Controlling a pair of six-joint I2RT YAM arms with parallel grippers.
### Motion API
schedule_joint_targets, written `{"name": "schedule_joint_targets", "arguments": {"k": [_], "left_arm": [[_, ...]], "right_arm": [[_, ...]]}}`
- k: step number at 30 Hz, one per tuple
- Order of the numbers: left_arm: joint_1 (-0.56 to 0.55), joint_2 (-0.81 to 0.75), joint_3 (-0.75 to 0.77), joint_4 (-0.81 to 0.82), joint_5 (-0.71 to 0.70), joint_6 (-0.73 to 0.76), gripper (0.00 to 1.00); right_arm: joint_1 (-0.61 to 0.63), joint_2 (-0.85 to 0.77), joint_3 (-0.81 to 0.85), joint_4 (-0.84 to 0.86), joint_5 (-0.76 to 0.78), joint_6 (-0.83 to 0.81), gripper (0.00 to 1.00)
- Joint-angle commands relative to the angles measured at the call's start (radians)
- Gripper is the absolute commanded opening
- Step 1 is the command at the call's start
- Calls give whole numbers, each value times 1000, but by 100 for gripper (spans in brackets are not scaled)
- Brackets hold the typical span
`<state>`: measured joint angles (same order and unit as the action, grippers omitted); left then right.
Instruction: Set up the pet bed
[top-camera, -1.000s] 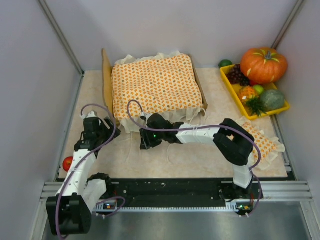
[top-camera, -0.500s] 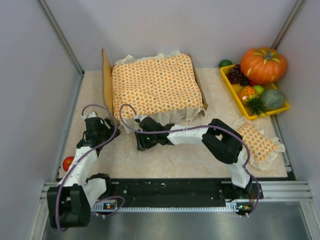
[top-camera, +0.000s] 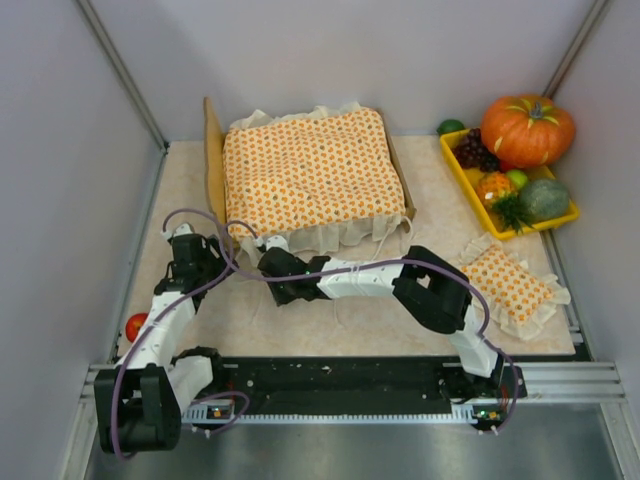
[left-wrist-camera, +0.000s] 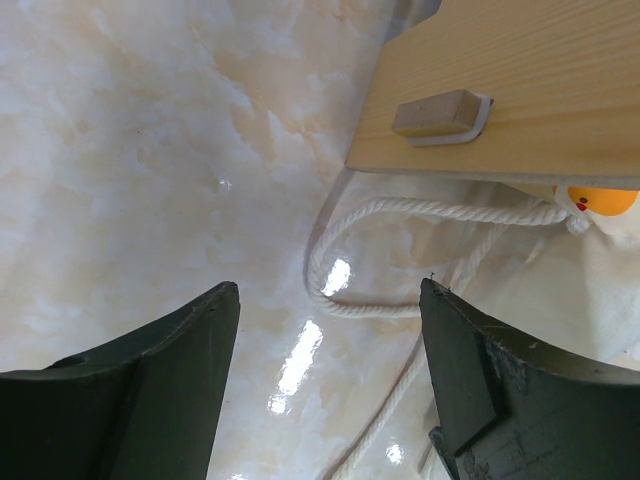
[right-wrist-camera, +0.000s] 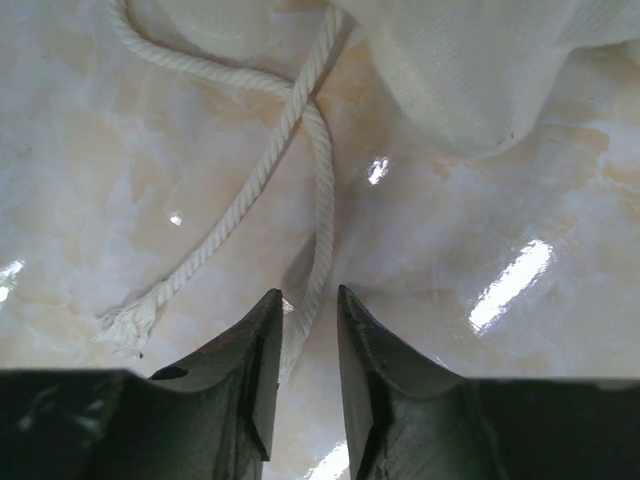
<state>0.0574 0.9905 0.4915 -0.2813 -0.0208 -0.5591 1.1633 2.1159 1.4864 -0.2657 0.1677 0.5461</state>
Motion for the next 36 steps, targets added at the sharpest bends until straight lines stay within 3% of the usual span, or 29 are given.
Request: {"name": "schedule_joint_targets", "arguments": {"k": [1,5,13,22,31,36], "left_arm": [[4,-7,7,59,-13,10,76],[4,7,2,74,-2,10,75],[2,25,-11,102,16,19,73],[2,49,-71,220,114,25,72],[4,143,-114,367,162,11,56],[4,200,-88,330,98,-25,53]], "right_arm": [[27,64,9,-107,88,-20,23],[27,70,17,-121,108,-20,1],[10,26,38,-109,61,-46,0],[-94,-103,-9,-3,-203,-25,0],[-96,-105,-9,6,-293,-15,0],[-96,-112,-11,8,-315,-14,0]]}}
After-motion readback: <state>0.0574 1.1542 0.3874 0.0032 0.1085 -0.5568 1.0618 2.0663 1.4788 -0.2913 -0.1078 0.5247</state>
